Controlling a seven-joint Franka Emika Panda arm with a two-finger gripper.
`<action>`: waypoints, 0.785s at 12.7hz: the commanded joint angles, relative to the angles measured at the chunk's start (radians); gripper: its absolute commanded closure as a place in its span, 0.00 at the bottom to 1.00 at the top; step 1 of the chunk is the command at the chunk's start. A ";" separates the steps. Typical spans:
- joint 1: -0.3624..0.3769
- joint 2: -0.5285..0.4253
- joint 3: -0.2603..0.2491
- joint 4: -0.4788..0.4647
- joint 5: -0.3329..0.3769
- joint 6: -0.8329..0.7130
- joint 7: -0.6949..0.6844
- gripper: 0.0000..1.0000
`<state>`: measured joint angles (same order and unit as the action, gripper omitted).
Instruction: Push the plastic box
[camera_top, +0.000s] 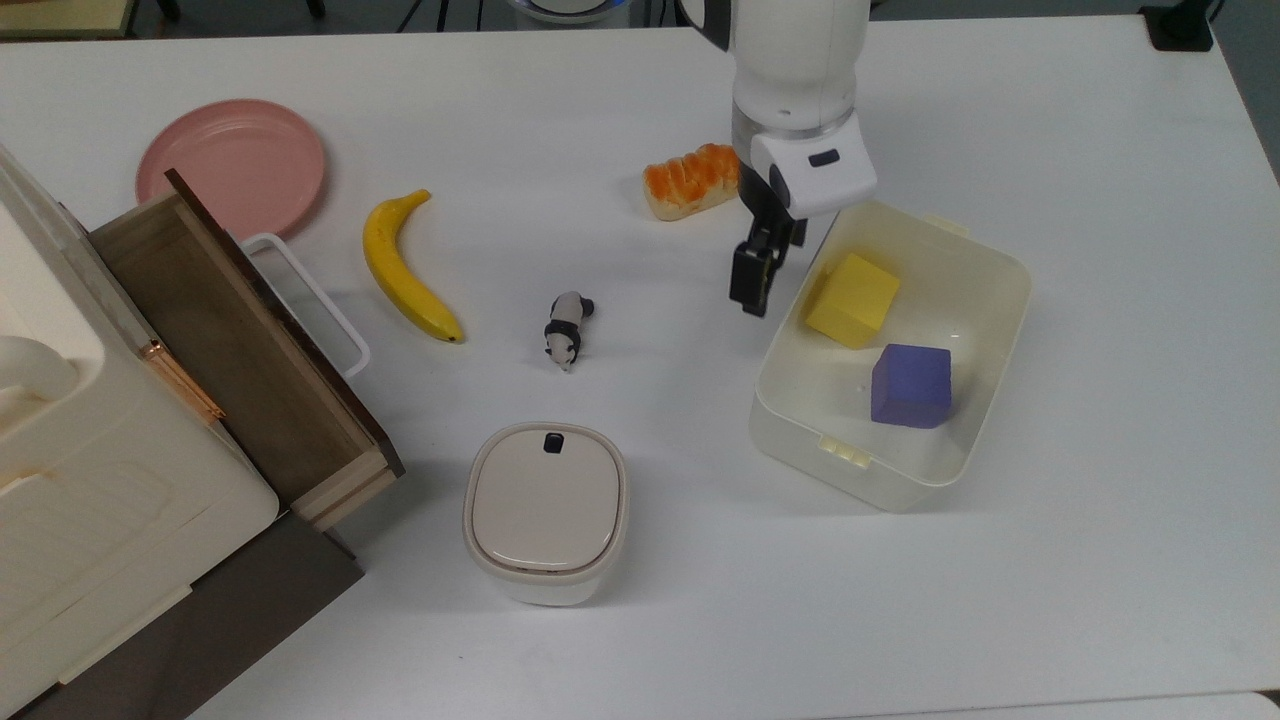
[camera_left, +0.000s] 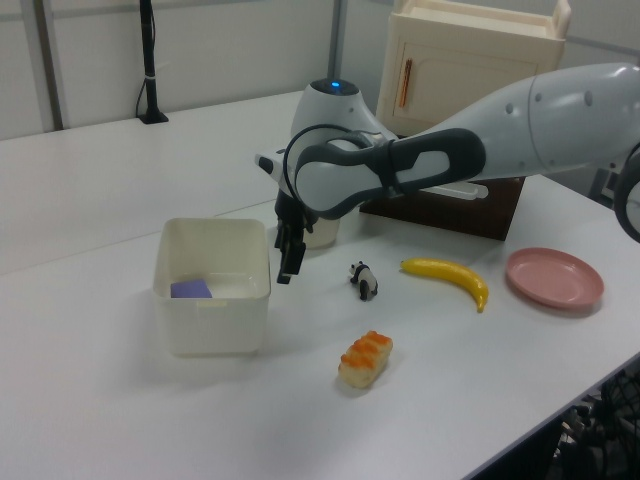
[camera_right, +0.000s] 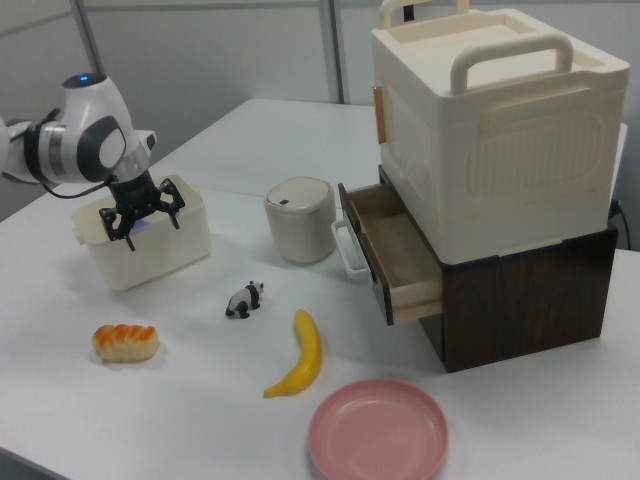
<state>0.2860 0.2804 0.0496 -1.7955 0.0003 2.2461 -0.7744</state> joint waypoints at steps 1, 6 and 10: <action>-0.045 -0.151 -0.001 -0.051 -0.014 -0.239 0.021 0.00; -0.146 -0.233 -0.031 -0.050 -0.017 -0.500 0.023 0.00; -0.189 -0.300 -0.086 -0.024 -0.022 -0.566 0.024 0.00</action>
<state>0.1175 0.0545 -0.0128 -1.8039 -0.0090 1.7099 -0.7733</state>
